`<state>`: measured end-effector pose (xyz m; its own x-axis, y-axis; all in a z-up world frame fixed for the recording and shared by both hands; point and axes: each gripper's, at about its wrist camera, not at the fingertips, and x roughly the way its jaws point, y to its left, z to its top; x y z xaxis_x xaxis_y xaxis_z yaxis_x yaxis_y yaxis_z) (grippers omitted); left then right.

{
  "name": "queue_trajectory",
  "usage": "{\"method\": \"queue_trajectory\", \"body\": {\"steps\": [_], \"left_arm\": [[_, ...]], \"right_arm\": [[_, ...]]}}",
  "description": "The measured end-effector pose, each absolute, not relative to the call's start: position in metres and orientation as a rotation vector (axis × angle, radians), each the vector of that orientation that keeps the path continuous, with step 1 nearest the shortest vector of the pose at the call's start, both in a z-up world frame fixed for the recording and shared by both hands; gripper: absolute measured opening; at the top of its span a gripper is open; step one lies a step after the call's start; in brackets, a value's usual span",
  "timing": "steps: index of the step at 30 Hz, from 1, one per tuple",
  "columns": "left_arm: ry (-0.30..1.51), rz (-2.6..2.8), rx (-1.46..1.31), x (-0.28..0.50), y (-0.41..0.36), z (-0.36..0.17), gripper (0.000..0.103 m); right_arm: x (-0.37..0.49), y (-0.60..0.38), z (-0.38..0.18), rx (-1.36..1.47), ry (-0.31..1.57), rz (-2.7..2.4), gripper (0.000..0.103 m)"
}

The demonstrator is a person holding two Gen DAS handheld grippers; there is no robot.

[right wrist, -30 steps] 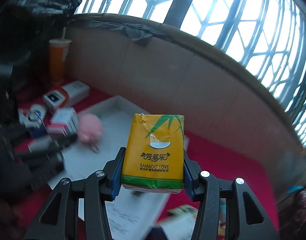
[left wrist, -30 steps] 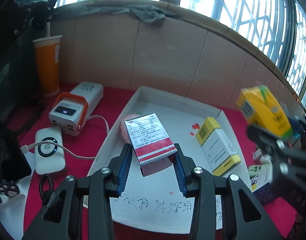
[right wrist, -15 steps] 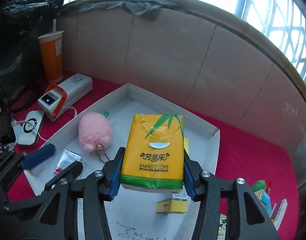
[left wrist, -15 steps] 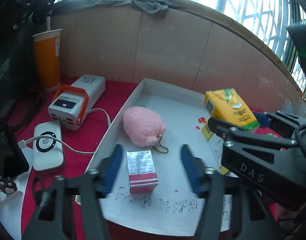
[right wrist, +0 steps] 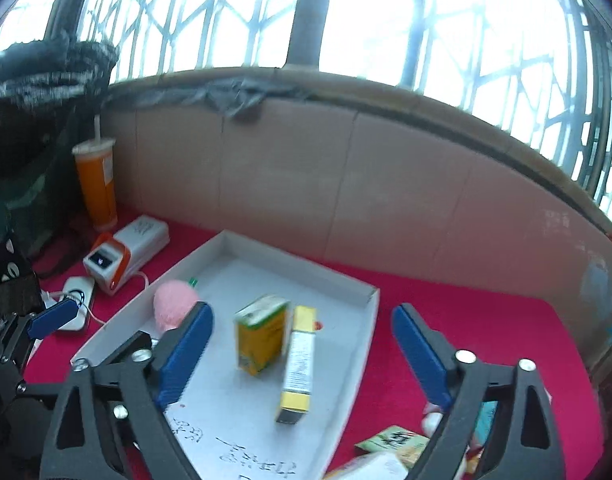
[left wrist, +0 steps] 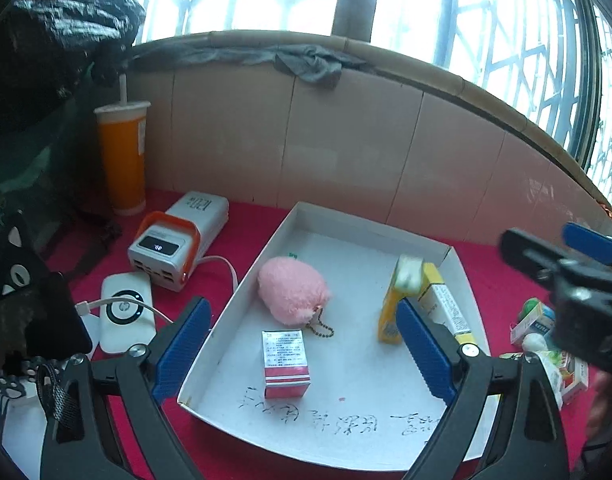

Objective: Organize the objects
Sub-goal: 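Open the left tool to drop the medicine box while the right tool releases the tissue pack into the tray, then move both open tools back toward the items on the carpet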

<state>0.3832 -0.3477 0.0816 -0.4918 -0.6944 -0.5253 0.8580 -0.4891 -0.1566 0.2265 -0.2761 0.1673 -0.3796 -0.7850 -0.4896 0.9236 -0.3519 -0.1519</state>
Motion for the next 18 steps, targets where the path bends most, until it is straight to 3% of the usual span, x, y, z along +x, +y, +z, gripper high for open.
{"method": "queue_trajectory", "body": {"steps": [10,18], "left_arm": [[0.448,-2.126,0.495,0.361,-0.314,0.105,0.094],[0.363,-2.312,0.635,0.315,-0.278,0.1,0.095]], "right_arm": [[0.158,-0.192,0.203,0.456,0.283,-2.077,0.097],[0.099,-0.132,0.197,0.56,0.176,-2.176,0.098]]}}
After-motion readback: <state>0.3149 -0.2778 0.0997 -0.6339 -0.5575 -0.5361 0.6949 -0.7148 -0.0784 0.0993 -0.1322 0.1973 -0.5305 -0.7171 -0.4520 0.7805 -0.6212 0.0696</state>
